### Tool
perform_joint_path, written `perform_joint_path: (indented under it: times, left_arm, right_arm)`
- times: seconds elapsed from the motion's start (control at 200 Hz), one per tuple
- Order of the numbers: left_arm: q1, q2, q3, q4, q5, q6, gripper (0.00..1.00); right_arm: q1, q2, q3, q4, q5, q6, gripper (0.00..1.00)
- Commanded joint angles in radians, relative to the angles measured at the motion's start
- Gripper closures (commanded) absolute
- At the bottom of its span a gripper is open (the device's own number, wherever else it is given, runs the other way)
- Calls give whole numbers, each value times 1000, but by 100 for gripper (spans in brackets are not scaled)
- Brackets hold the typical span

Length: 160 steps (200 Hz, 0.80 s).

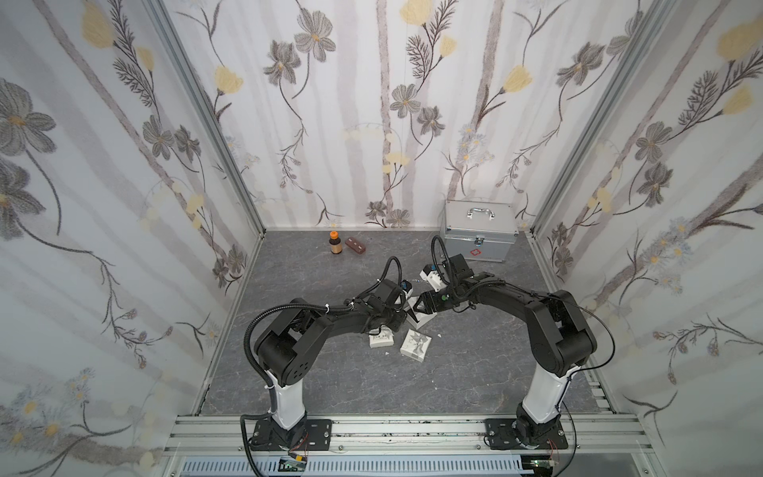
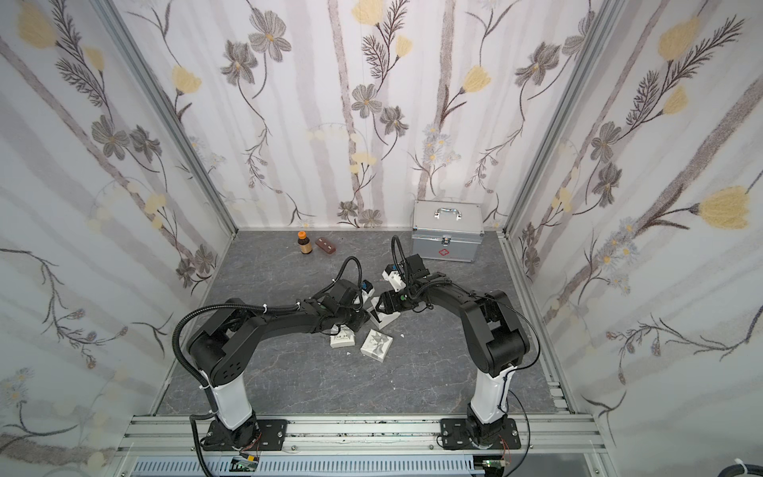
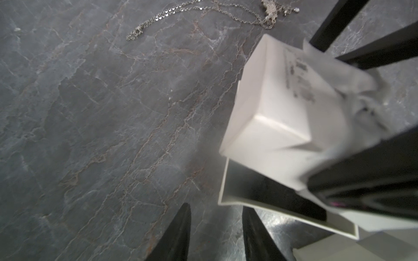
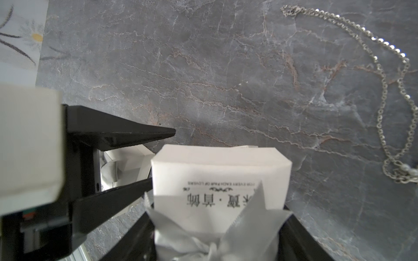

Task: Take the necklace out of the lift-off lid jewelry box
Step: Close the lid on the jewelry box.

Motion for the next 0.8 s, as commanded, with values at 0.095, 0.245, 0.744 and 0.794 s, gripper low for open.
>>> perform_joint_path:
  times: [0.095,0.245,0.744,0.794]
  left_arm:
    - [-1,5,10,61,-49,-26,61]
    - [-1,6,10,62,-63,-28,61]
    - [1,16,19,82,-87,-31,61]
    - [1,19,22,84,-91,-33,61]
  right_arm:
    - [-1,-32,-9,-7,-7,-12,32]
    - [-7,-49,-4,-31,-6,-10,32]
    - [-36,8,53,-75,-36,-32,31]
    - [-36,17,61,-81,-40,-35,30]
